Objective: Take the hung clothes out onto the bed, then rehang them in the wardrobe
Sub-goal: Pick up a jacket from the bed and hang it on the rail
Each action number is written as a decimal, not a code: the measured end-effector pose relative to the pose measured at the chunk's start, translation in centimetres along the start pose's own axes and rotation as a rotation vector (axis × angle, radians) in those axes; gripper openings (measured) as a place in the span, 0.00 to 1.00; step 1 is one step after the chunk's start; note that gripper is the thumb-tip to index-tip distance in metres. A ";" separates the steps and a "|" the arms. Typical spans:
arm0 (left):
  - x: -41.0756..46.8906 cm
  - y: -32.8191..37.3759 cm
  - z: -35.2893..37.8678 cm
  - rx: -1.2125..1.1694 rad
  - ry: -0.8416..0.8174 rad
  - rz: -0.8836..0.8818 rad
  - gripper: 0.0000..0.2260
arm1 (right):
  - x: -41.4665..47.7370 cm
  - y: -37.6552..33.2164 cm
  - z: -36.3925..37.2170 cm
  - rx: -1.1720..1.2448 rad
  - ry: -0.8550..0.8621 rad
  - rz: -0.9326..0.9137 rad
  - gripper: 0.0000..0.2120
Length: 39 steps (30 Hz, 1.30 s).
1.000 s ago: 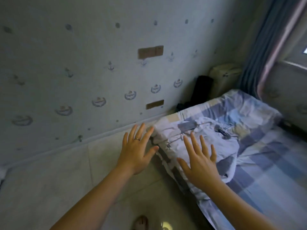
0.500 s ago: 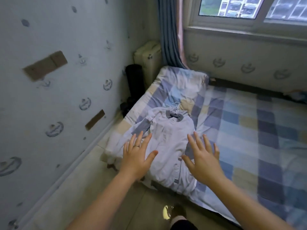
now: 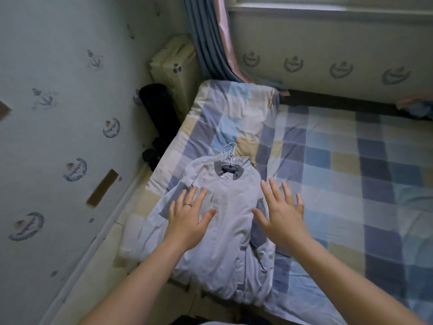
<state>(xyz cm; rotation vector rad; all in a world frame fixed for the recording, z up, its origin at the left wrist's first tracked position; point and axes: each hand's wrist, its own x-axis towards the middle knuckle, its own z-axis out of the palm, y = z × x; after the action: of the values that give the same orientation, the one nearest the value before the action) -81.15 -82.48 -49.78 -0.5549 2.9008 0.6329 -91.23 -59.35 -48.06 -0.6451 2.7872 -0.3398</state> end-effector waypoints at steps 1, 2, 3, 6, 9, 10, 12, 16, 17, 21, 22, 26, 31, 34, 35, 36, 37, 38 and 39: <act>1.2 0.0 0.2 -0.001 -0.012 -0.008 0.36 | 1.1 0.3 0.1 -0.002 -0.009 0.005 0.33; 2.4 0.0 0.4 -0.005 -0.028 -0.017 0.36 | 2.1 0.5 0.2 -0.002 -0.019 0.014 0.33; 3.5 -0.2 0.6 -0.009 -0.045 -0.023 0.35 | 3.1 0.7 0.4 0.001 -0.030 0.026 0.33; 7.1 -1.1 1.3 0.002 -0.104 -0.033 0.32 | 6.2 0.8 1.3 0.002 -0.070 0.060 0.34; 11.4 -3.0 2.8 0.014 -0.160 -0.041 0.30 | 9.5 0.7 3.2 0.014 -0.116 0.092 0.34; 12.9 -3.8 3.4 0.013 -0.179 -0.042 0.28 | 10.7 0.6 4.0 0.009 -0.131 0.101 0.34; 15.9 -5.3 5.2 0.000 -0.224 -0.047 0.27 | 13.0 0.6 6.2 -0.007 -0.153 0.116 0.34; 22.1 -9.1 10.5 -0.002 -0.319 -0.036 0.26 | 17.8 1.0 12.3 -0.015 -0.190 0.154 0.34; 23.7 -10.2 12.1 -0.002 -0.336 -0.031 0.26 | 19.1 1.3 14.1 -0.023 -0.202 0.165 0.34; 30.4 -14.9 19.4 0.028 -0.355 -0.012 0.26 | 25.0 3.1 22.4 -0.037 -0.230 0.217 0.34; 32.1 -16.0 21.1 0.038 -0.339 -0.010 0.27 | 26.7 3.8 24.6 -0.045 -0.230 0.228 0.34; 38.5 -19.1 26.7 0.103 -0.251 0.025 0.29 | 32.9 6.5 31.8 -0.057 -0.201 0.239 0.33; 45.2 -21.3 29.9 0.191 -0.112 0.063 0.28 | 39.0 9.4 37.9 -0.072 -0.159 0.182 0.32; 47.6 -21.3 30.4 0.192 -0.063 0.090 0.24 | 41.1 10.9 39.6 -0.057 -0.157 0.221 0.33; 48.1 -21.2 30.5 0.163 -0.050 0.101 0.23 | 41.5 11.2 39.8 -0.040 -0.151 0.234 0.33; 48.4 -21.1 30.5 0.114 -0.048 0.099 0.21 | 41.9 11.4 39.8 -0.017 -0.143 0.248 0.33; 48.5 -20.9 30.5 0.052 -0.056 0.084 0.20 | 42.1 11.5 39.6 0.007 -0.128 0.264 0.32; 48.5 -20.7 30.4 -0.011 -0.061 0.065 0.18 | 42.2 11.6 39.3 0.027 -0.104 0.285 0.31; 48.3 -20.5 30.1 -0.064 -0.059 0.053 0.16 | 42.4 11.7 39.0 0.044 -0.082 0.309 0.28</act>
<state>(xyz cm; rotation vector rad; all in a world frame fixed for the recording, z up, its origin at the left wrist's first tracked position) -116.96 -102.86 -94.16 -0.4603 2.8568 0.7391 -120.89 -74.95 -96.33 -0.2065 2.7347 -0.3025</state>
